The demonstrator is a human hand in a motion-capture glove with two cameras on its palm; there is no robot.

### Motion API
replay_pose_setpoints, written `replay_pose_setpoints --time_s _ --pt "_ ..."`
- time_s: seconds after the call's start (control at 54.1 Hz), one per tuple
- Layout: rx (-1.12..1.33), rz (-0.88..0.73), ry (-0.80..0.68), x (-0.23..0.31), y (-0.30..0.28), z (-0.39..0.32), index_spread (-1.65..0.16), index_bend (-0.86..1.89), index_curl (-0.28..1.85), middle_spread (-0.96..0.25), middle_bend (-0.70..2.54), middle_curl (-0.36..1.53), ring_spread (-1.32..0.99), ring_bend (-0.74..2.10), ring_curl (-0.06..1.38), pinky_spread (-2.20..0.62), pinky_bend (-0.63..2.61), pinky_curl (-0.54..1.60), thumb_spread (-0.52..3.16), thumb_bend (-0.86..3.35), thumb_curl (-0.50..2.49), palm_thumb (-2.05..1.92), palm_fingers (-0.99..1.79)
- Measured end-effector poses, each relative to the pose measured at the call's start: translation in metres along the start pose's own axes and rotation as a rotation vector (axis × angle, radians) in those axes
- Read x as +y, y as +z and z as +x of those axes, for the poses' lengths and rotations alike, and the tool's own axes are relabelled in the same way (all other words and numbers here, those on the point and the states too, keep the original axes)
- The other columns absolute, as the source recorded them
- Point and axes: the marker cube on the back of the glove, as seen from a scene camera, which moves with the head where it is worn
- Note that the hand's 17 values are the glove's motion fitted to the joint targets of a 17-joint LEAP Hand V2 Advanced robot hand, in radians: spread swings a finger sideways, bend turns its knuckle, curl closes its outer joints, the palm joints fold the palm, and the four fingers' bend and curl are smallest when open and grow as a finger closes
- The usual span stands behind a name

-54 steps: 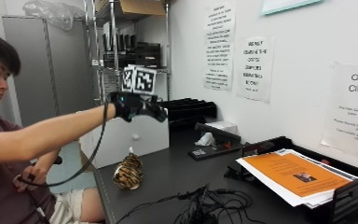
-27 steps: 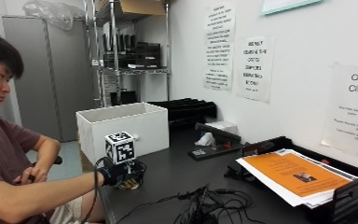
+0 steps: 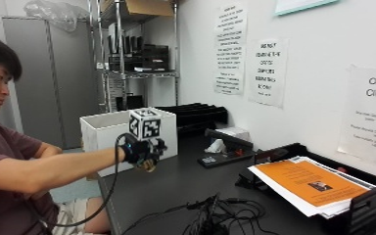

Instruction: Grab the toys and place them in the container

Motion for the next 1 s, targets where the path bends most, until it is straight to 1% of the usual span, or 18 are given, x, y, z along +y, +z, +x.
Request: replay_pose_setpoints --time_s 0.111,0.24,0.333,0.444,0.573,0.666,0.887,0.924,0.98,0.998 --pt "0.053 0.071 0.011 -0.016 -0.070 -0.005 -0.29 0.87 0.49 -0.27 1.08 0.77 -0.41 1.07 0.67 -0.35 0.75 0.35 0.81 0.24 0.76 0.70 1.07" --pt "0.086 0.146 0.035 -0.033 -0.150 -0.017 -0.30 0.92 0.56 -0.26 1.12 0.80 -0.43 1.11 0.70 -0.36 0.77 0.38 0.71 0.23 0.84 0.69 1.04" --pt "0.105 0.179 0.027 -0.040 -0.183 -0.033 -0.30 0.95 0.62 -0.26 1.13 0.82 -0.43 1.12 0.71 -0.36 0.79 0.39 0.65 0.23 0.88 0.68 1.02" --pt "0.144 0.209 -0.006 -0.052 -0.212 -0.070 -0.29 0.95 0.67 -0.25 1.15 0.84 -0.43 1.14 0.73 -0.36 0.81 0.41 0.58 0.23 0.94 0.68 1.01" --pt "0.136 0.221 -0.071 -0.070 -0.225 -0.133 -0.29 0.95 0.74 -0.24 1.16 0.86 -0.43 1.15 0.74 -0.36 0.82 0.42 0.52 0.22 1.00 0.67 0.98" --pt "0.143 0.216 -0.139 -0.084 -0.223 -0.188 -0.29 0.94 0.78 -0.24 1.17 0.87 -0.43 1.16 0.74 -0.36 0.84 0.43 0.49 0.22 1.04 0.66 0.98" --pt "0.138 0.118 -0.350 -0.102 -0.168 -0.325 -0.30 0.91 0.88 -0.24 1.18 0.89 -0.43 1.18 0.75 -0.37 0.85 0.44 0.44 0.21 1.12 0.64 0.96" --pt "0.099 0.126 -0.418 -0.101 -0.163 -0.339 -0.30 0.90 0.89 -0.23 1.18 0.89 -0.43 1.18 0.75 -0.37 0.85 0.44 0.43 0.21 1.13 0.64 0.96" --pt "-0.045 0.165 -0.573 -0.095 -0.158 -0.360 -0.30 0.89 0.91 -0.23 1.18 0.89 -0.43 1.19 0.75 -0.36 0.85 0.44 0.42 0.21 1.15 0.65 0.95" --pt "-0.058 0.165 -0.585 -0.094 -0.156 -0.364 -0.30 0.88 0.92 -0.23 1.18 0.89 -0.43 1.19 0.75 -0.36 0.85 0.44 0.42 0.21 1.16 0.65 0.95"
